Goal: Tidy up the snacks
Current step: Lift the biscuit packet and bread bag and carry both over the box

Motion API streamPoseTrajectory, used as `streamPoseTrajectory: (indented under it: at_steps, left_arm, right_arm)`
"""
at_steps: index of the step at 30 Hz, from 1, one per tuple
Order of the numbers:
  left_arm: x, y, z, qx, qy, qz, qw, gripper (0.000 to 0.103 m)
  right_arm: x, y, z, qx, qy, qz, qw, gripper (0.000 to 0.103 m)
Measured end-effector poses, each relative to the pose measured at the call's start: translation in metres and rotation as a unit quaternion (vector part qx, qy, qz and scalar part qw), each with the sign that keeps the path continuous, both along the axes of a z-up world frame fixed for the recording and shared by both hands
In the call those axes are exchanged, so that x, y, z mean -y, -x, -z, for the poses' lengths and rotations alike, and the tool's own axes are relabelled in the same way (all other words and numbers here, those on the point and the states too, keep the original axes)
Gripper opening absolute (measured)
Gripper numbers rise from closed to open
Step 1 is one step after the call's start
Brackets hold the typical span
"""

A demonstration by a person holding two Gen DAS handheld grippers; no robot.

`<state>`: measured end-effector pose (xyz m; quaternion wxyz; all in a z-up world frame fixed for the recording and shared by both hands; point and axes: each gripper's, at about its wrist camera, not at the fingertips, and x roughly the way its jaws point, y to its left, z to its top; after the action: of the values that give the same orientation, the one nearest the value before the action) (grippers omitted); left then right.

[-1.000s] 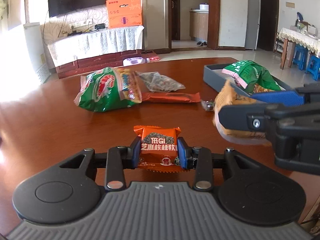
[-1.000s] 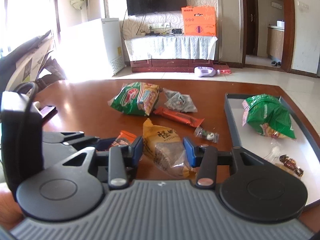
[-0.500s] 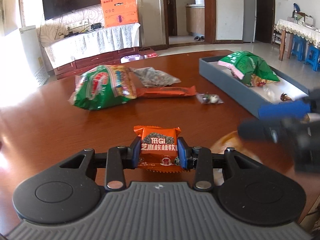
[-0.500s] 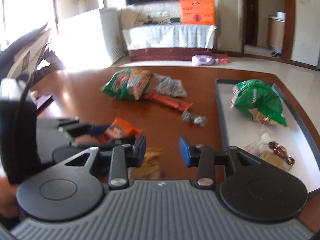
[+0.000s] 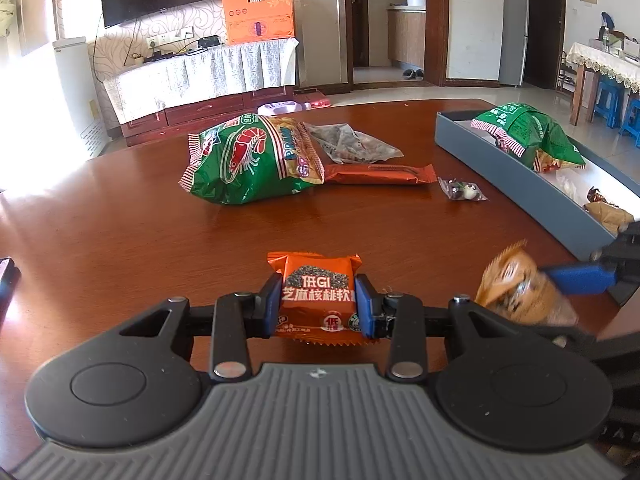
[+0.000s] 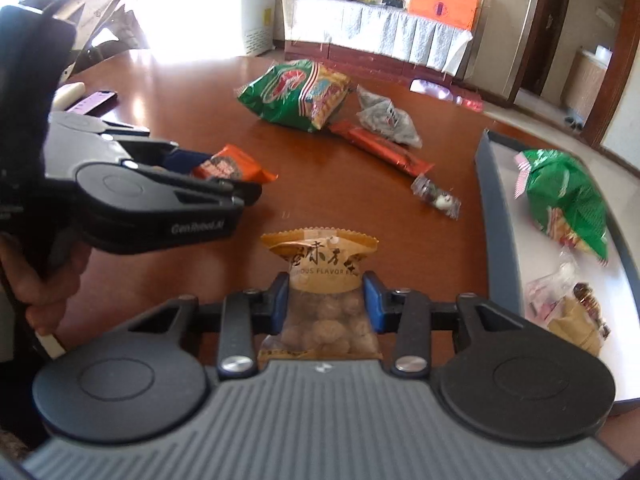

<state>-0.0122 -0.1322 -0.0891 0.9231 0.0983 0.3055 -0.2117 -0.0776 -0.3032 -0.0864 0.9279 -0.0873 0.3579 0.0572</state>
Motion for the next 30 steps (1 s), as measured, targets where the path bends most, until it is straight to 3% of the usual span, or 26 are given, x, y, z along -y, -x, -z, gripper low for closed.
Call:
streamPoseTrajectory:
  at_steps: [10,30]
  left_arm:
    - [0.02,0.008,-0.008,0.027,-0.002,0.012,0.9996,0.043]
    - [0.105,0.018,-0.045,0.076,0.029,0.076,0.9938,0.043]
  right_arm:
    - [0.027,0.013,-0.037,0.092,-0.061,0.052,0.993,0.042]
    - [0.081,0.034,-0.067,0.152,-0.087,0.109,0.979,0.042]
